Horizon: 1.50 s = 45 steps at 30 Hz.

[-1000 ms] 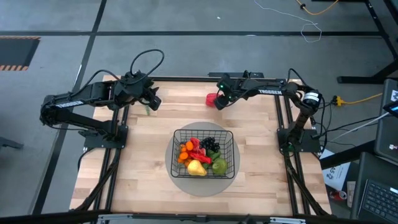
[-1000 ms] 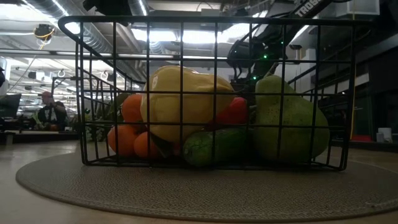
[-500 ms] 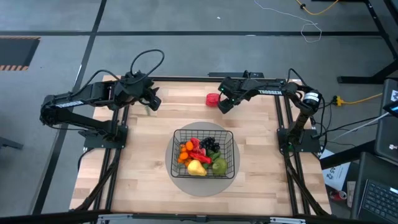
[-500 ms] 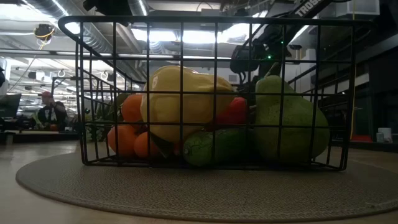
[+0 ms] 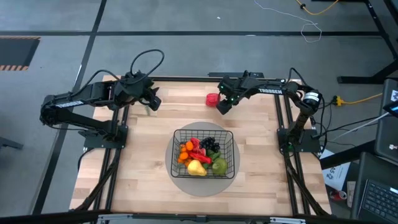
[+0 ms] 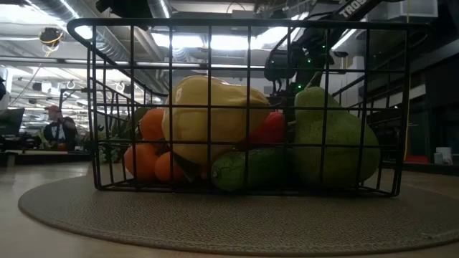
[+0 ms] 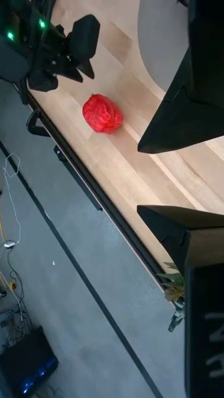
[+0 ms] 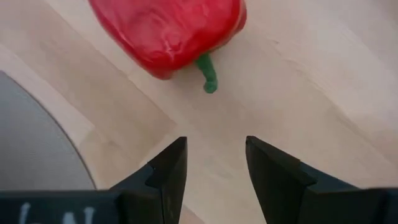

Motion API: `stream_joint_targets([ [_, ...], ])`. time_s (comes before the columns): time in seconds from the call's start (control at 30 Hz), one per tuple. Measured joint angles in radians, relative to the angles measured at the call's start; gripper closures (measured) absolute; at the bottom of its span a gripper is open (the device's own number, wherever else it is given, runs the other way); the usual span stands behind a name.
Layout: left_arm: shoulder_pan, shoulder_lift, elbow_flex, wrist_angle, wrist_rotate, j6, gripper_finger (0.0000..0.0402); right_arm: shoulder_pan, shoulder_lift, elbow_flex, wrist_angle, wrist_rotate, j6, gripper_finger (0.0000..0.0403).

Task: Build produce basket
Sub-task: Put the red bell pepper into the black wire basket

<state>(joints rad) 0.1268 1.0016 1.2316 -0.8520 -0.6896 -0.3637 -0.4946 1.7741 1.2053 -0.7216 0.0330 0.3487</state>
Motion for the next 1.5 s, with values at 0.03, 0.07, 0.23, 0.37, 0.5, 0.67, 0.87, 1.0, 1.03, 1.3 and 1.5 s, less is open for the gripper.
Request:
stream_joint_targets([
  [0.03,0.000,0.000,0.000,0.000,0.000,0.000,0.0260,0.000,0.000,0.000,0.000,-0.002,-0.017,0.0238],
  [0.07,0.000,0.000,0.000,0.000,0.000,0.000,0.0260,0.000,0.002,0.000,0.000,-0.002,-0.036,0.0238],
  [0.23,0.000,0.000,0.000,0.000,0.000,0.000,0.0260,-0.003,0.004,0.000,0.011,-0.012,-0.097,0.0238],
  [0.37,0.000,0.000,0.000,0.000,0.000,0.000,0.0260,-0.006,0.015,0.001,0.025,-0.054,-0.101,0.0238],
  [0.5,0.000,0.000,0.000,0.000,0.000,0.000,0.0260,-0.006,0.044,0.001,0.043,-0.054,-0.123,0.0238],
  [0.67,0.000,0.000,0.000,0.000,0.000,0.000,0.0260,-0.005,0.082,0.001,0.090,-0.021,-0.105,0.0238],
  [0.87,0.000,0.000,0.000,0.000,0.000,0.000,0.0260,-0.006,0.103,0.001,0.101,0.063,-0.066,0.0238],
  [1.0,0.000,0.000,0.000,0.000,0.000,0.000,0.0260,-0.006,0.103,0.001,0.131,0.062,-0.102,0.0238],
  [1.03,0.000,0.000,0.000,0.000,0.000,0.000,0.0260,-0.006,0.103,0.001,0.139,0.055,-0.120,0.0238],
  [1.3,0.000,0.000,0.000,0.000,0.000,0.000,0.0260,-0.006,0.103,0.001,0.181,0.055,-0.169,0.0238],
  [1.5,0.000,0.000,0.000,0.000,0.000,0.000,0.0260,-0.006,0.103,0.001,0.196,0.053,-0.200,0.0238],
])
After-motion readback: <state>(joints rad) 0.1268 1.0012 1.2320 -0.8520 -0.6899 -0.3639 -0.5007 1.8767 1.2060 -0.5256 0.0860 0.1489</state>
